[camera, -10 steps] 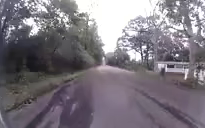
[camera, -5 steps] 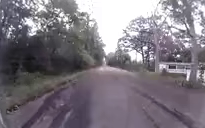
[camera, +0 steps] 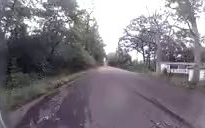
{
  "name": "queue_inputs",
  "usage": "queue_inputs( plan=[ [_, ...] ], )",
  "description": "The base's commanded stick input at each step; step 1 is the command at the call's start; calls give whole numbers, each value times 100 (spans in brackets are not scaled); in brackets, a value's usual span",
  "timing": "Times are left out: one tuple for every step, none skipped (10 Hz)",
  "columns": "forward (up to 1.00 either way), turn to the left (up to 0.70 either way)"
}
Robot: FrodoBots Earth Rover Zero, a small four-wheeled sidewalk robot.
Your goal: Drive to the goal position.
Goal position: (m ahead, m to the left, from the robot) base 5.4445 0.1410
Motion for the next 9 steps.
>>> queue_inputs(
  plan=[
    [70, 0],
    [70, 0],
    [70, 0],
    [70, 0],
    [70, 0],
    [70, 0],
    [70, 0],
    [70, 0],
    [70, 0]
  ],
)
